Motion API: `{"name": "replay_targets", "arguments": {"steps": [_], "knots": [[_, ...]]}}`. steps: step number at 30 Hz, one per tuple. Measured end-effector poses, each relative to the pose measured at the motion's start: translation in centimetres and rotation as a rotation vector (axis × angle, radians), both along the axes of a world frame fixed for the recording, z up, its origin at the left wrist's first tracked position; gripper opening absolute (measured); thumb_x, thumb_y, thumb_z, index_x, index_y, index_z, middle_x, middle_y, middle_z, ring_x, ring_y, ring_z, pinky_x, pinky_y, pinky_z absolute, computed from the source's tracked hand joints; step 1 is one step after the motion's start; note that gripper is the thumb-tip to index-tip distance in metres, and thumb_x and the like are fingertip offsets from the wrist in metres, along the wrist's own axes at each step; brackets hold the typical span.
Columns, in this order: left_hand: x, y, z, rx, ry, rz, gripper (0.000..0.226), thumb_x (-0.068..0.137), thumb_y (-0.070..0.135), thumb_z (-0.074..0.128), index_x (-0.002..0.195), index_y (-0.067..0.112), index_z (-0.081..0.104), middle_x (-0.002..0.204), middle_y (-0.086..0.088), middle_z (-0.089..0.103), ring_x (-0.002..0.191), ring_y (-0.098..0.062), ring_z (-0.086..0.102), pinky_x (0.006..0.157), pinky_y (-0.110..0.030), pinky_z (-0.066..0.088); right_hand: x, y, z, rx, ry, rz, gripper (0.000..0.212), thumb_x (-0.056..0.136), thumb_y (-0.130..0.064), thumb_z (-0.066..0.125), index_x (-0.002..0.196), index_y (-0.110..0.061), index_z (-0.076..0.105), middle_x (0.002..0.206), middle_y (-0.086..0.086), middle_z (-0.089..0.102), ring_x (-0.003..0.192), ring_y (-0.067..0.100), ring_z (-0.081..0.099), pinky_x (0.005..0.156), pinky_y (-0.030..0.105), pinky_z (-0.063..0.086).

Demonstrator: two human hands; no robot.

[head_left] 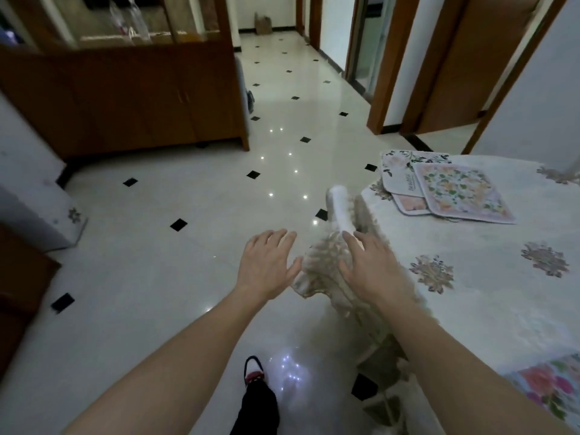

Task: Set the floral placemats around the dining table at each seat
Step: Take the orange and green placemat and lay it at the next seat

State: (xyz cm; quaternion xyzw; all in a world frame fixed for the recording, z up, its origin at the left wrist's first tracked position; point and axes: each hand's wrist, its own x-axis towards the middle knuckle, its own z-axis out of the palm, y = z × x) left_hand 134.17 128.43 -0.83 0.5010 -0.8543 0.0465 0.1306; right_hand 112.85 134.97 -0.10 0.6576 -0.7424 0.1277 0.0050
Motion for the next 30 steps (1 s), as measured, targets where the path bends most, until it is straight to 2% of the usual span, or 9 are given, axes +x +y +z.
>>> {"name": "replay_targets", "arguments": {"steps": [7,13,16,22,24,30], "knots": [[4.5,-12.0,-2.0,-0.013,0.031,0.038,0.054,0.088,0.052,0.046,0.131,0.022,0.055,0.129,0.000,0.062,0.116,-0.024,0.057,0.096,-0.041,0.046,4.6,-12.8,-1.3,0.026,0.019,0.053,0.055,0.091,-0.043,0.052,0.141,-0.020,0.047,0.139,0.008,0.054,0.127,0.026,0.049,0.105,0.042,0.038],[8.1,-23.1,-2.3,0.026,0.018,0.037,0.054,0.089,0.053,0.042,0.132,0.022,0.053,0.131,0.000,0.061,0.119,-0.024,0.056,0.098,-0.041,0.045,7.8,-24.3,-1.1,0.080,0.058,0.056,0.057,0.094,-0.047,0.045,0.145,-0.022,0.039,0.143,0.007,0.050,0.132,0.026,0.044,0.109,0.043,0.035],[9.2,-27.7,-2.0,0.037,0.016,0.031,0.054,0.089,0.053,0.041,0.131,0.021,0.054,0.130,0.001,0.061,0.118,-0.025,0.056,0.098,-0.042,0.045,8.7,-28.6,-1.1,0.077,0.050,0.034,0.056,0.093,-0.048,0.044,0.144,-0.024,0.041,0.142,0.006,0.051,0.131,0.027,0.045,0.107,0.043,0.037],[8.9,-34.4,-1.7,0.037,0.011,-0.023,0.056,0.089,0.053,0.041,0.133,0.021,0.053,0.132,-0.001,0.060,0.119,-0.025,0.055,0.098,-0.042,0.045,8.6,-34.5,-1.3,0.095,0.045,0.011,0.066,0.086,-0.054,0.025,0.141,-0.023,0.044,0.139,0.004,0.054,0.129,0.027,0.047,0.105,0.044,0.040],[8.3,-36.6,-1.8,0.035,0.001,-0.037,0.056,0.089,0.054,0.041,0.133,0.021,0.054,0.132,-0.001,0.060,0.119,-0.025,0.056,0.098,-0.042,0.045,8.1,-36.4,-1.2,0.102,0.045,-0.009,0.064,0.087,-0.053,0.026,0.140,-0.024,0.045,0.138,0.004,0.053,0.129,0.026,0.046,0.105,0.044,0.039],[3.7,-43.9,-1.8,0.063,-0.053,-0.104,0.060,0.089,0.056,0.034,0.135,0.022,0.051,0.135,0.000,0.058,0.122,-0.025,0.054,0.100,-0.042,0.044,3.9,-42.2,-1.6,0.098,0.052,-0.077,0.054,0.093,-0.046,0.047,0.141,-0.023,0.044,0.138,0.006,0.053,0.131,0.027,0.045,0.108,0.043,0.036]]}}
